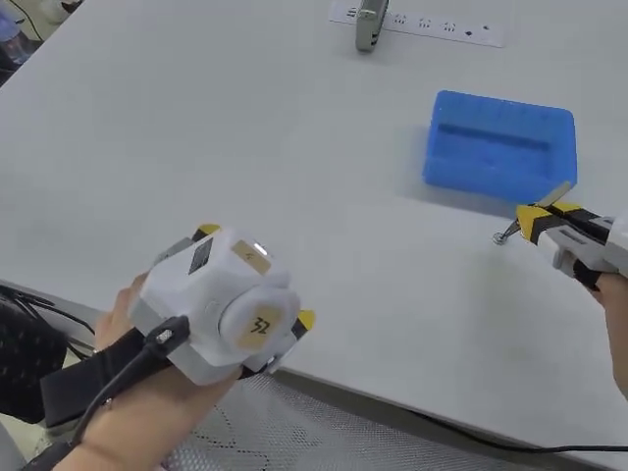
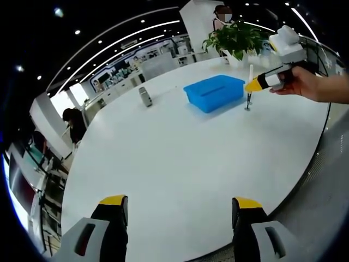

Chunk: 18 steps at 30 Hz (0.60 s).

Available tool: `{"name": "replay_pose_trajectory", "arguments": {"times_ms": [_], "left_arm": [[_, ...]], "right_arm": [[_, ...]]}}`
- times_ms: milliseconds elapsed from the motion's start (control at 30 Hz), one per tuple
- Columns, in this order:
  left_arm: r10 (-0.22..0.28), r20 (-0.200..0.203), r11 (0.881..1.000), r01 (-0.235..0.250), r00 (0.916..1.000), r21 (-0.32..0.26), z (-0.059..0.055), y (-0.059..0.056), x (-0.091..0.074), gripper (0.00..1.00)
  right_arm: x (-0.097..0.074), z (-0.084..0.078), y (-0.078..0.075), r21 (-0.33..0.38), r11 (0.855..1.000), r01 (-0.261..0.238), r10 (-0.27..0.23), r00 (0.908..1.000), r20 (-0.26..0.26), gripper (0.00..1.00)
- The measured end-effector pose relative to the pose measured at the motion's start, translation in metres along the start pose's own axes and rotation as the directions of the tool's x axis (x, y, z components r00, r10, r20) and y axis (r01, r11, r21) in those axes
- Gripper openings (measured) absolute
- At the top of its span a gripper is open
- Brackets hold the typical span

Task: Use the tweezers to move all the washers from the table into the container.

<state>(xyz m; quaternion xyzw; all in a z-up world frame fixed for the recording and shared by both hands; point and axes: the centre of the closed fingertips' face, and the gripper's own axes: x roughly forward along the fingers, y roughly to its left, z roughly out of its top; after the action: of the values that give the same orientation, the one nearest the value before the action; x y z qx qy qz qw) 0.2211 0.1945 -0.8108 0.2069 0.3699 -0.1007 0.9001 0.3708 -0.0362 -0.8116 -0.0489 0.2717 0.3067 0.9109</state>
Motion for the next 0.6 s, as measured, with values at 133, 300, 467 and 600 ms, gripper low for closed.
{"name": "replay_pose_trajectory", "arguments": {"times_ms": [133,300,467,600], "left_arm": [[0.002,-0.004,1.000,-0.002,1.0000,0.001,-0.0007,0.0004,0.0001,0.79],[0.002,-0.005,1.000,-0.002,1.0000,0.000,-0.0014,0.0008,0.0024,0.79],[-0.003,-0.002,1.000,0.003,1.0000,0.005,-0.0014,-0.0004,0.0035,0.79],[-0.003,0.001,1.000,0.003,1.0000,0.004,-0.0011,-0.0005,0.0035,0.79]], "right_arm": [[-0.0020,0.0023,0.0002,-0.012,1.000,0.004,-0.004,0.9999,0.009,0.03],[-0.0062,0.0062,0.0090,-0.028,1.000,0.007,-0.007,0.9998,0.020,0.03],[-0.0075,0.0077,0.0080,-0.024,1.000,0.013,-0.012,0.9997,0.019,0.02],[-0.0075,0.0085,0.0060,-0.014,1.000,0.012,-0.012,0.9999,0.007,0.02]]}}
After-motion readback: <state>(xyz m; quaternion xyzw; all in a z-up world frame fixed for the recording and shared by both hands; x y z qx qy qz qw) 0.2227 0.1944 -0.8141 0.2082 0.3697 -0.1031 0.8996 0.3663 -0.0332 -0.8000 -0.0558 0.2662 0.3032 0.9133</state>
